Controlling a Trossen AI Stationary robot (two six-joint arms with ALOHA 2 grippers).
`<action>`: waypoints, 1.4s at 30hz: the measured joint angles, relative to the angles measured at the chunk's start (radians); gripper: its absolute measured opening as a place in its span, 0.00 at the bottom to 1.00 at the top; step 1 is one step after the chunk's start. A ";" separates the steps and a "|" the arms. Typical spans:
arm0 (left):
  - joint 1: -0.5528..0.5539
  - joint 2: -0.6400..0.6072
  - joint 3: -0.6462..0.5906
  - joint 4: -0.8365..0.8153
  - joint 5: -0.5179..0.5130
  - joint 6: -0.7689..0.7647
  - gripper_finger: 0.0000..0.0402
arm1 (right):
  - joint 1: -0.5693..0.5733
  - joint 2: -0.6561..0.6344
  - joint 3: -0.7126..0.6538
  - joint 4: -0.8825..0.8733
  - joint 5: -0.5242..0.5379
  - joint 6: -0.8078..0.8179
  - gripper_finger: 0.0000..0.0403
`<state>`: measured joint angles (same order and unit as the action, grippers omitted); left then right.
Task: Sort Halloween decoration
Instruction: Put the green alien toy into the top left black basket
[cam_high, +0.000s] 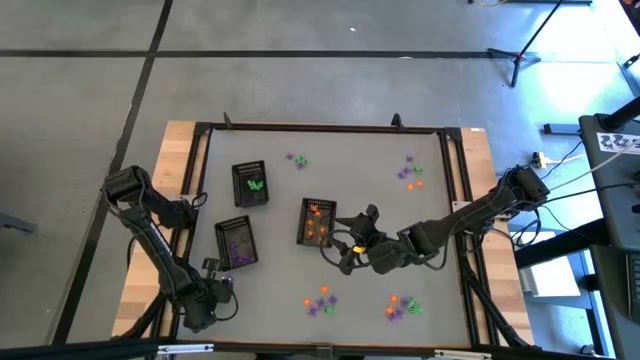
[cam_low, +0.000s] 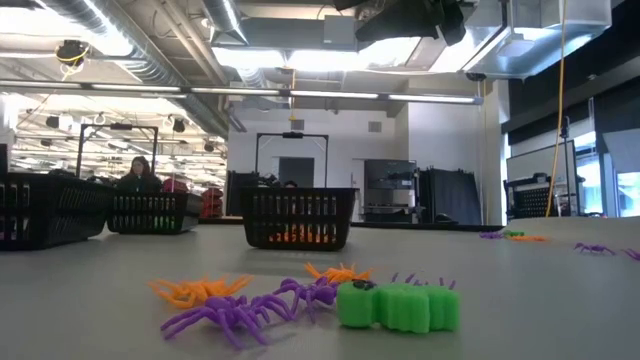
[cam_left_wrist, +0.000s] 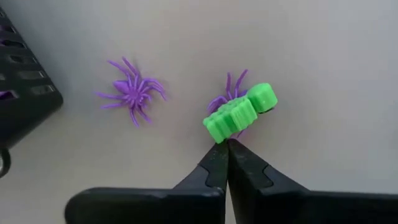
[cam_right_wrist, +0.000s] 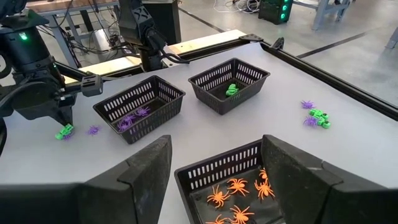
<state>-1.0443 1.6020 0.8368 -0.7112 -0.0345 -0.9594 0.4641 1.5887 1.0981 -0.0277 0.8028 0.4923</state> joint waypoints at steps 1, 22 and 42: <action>0.000 0.000 0.001 -0.002 0.000 -0.001 0.00 | 0.000 0.000 0.000 0.000 0.000 0.000 0.61; 0.004 0.000 0.145 -0.160 -0.076 0.050 0.05 | 0.000 0.000 0.000 0.000 0.000 0.000 0.61; 0.012 0.000 0.145 -0.131 -0.109 0.341 0.27 | -0.010 0.034 0.001 0.002 -0.004 0.000 0.61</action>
<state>-1.0326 1.6020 0.9817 -0.8425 -0.1436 -0.6182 0.4543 1.6230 1.0992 -0.0261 0.7992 0.4923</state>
